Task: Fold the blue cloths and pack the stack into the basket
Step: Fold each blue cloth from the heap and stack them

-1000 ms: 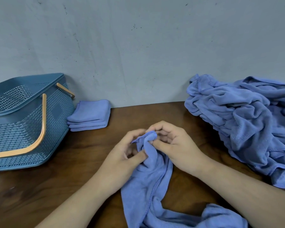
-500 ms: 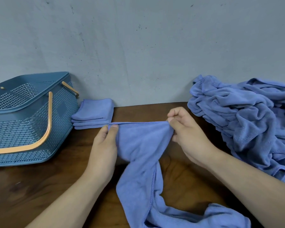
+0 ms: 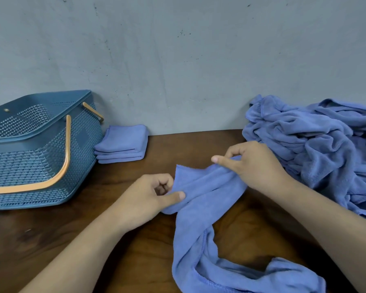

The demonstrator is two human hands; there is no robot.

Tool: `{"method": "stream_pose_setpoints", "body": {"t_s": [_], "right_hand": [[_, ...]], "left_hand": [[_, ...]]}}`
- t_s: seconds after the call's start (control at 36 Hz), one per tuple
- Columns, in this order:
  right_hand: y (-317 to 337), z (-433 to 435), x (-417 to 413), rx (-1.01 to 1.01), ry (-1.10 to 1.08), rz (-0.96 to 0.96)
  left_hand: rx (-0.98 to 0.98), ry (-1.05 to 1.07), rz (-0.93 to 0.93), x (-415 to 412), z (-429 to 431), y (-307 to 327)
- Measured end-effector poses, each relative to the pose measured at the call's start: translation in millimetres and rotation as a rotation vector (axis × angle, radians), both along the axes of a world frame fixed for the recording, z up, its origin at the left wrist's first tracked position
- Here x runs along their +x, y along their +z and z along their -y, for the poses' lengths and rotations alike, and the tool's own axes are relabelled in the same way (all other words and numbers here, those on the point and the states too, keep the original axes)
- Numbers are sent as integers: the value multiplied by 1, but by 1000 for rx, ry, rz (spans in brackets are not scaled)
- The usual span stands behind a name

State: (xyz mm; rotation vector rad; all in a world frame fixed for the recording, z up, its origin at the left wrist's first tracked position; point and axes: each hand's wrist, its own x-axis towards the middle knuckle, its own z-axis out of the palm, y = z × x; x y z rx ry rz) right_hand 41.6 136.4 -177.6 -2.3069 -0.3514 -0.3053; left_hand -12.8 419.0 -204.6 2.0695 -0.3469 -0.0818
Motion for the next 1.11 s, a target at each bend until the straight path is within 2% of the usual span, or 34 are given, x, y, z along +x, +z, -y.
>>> {"method": "stream_pose_setpoints", "body": {"t_s": [0.06,0.14,0.19,0.25,0.31,0.36,0.42,0.5,0.56,0.61,0.67,0.72,0.81,0.89,0.94,0.97,1.0,1.06,1.08,1.11], "right_hand": [[4,1,0,99,-47,53],[13,-1,-4,350,-132,71],[22,-8,-10,414,-91,11],[32,-18,-20,378,78,-113],[41,-28,-33,327,309,-353],[45,-31,-40,319,503,-544],[45,-32,-42,399,578,-604],[40,-31,-34,446,429,-485],[34,-26,-24,343,260,-314],[26,-18,-15,140,170,-182],[21,-9,-10,-115,180,-167],[17,-4,-8,-287,237,-200],[8,-5,-8,-431,294,-160],[2,-5,-5,-423,302,-167],[7,-5,-5,-355,263,-159],[11,-6,-5,-245,253,-164],[16,-8,-6,-50,252,-189],[23,-13,-8,403,238,-271],[24,-14,-7,504,214,-274],[23,-15,-6,492,193,-244]], "left_hand": [[-65,127,88,5,1,-5],[-16,506,343,4,7,-4],[-62,478,424,-6,16,5],[-158,284,296,-17,28,11],[-257,99,79,-26,41,10],[-379,32,-72,-28,50,6],[-467,83,-111,-24,52,3],[-429,198,-65,-14,50,-3],[-348,234,-27,-11,47,-10],[-272,233,2,-11,45,-13],[-218,210,35,-10,42,-13],[-176,169,51,-12,42,-10],[-28,112,62,-17,44,-8],[72,93,142,-18,42,-8],[15,82,175,-18,41,-5],[-66,80,185,-18,41,-2],[-169,96,195,-17,39,2],[-306,254,244,-8,29,3],[-310,367,267,-1,20,0],[-277,471,279,5,11,-2]]}}
